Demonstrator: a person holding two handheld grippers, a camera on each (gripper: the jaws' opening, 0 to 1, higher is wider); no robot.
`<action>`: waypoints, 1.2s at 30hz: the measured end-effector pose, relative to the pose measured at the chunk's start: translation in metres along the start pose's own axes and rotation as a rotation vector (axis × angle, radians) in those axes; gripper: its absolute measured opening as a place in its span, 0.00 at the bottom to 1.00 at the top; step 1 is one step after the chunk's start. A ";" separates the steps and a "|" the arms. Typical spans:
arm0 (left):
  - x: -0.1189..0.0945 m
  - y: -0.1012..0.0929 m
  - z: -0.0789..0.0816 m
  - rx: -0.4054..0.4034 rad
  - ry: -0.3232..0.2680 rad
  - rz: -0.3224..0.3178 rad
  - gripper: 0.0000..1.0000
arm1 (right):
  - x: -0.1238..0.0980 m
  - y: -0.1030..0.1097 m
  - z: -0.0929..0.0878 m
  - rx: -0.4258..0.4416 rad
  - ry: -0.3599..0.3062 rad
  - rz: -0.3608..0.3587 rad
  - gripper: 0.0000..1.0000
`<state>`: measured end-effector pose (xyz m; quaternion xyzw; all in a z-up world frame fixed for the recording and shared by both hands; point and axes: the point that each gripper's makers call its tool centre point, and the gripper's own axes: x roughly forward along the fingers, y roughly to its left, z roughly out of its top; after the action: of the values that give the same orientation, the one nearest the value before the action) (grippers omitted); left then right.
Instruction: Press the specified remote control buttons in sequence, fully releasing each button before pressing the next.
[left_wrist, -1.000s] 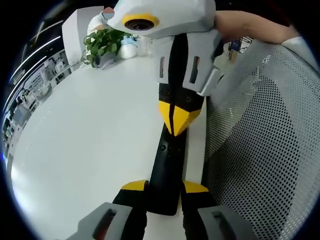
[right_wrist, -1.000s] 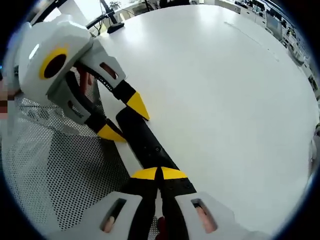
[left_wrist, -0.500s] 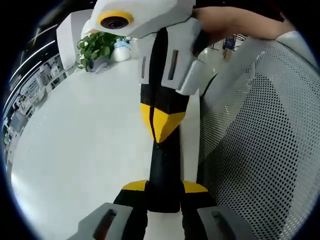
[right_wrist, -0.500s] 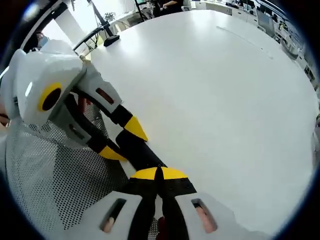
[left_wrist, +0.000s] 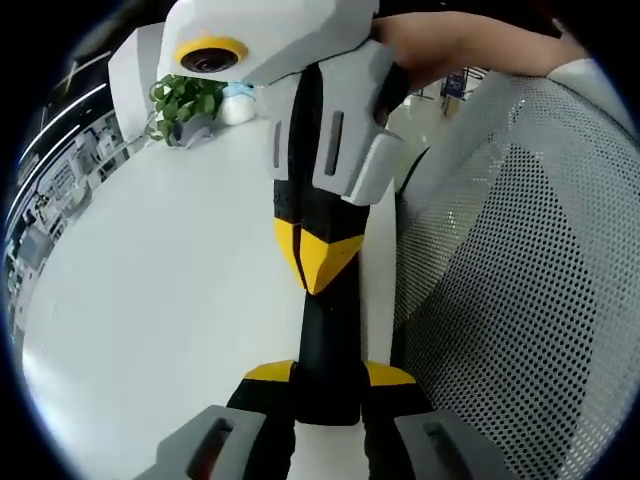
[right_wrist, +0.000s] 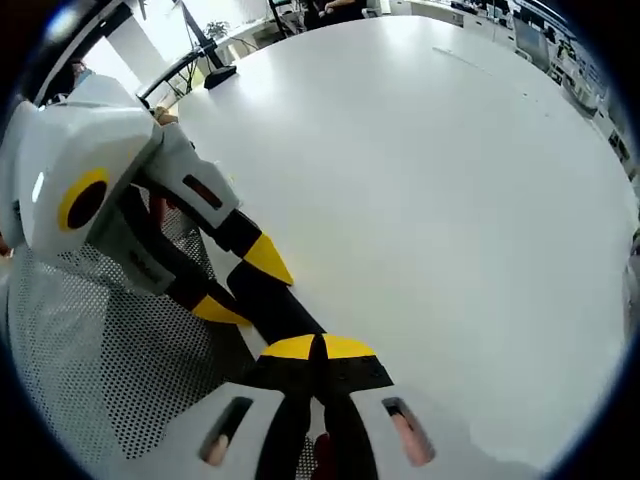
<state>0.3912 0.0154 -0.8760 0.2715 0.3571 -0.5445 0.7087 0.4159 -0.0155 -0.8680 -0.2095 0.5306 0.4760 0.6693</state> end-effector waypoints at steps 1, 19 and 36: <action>0.000 0.000 0.000 0.000 0.000 0.000 0.24 | 0.000 0.000 0.000 -0.002 0.001 -0.001 0.00; 0.000 0.000 -0.001 0.006 0.007 -0.002 0.24 | 0.004 -0.002 0.000 -0.052 0.013 -0.044 0.00; 0.001 0.001 -0.001 0.005 0.003 -0.003 0.24 | 0.005 -0.004 0.001 0.003 -0.022 -0.018 0.00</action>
<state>0.3922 0.0155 -0.8777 0.2736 0.3571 -0.5460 0.7067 0.4193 -0.0146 -0.8730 -0.2078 0.5220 0.4713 0.6798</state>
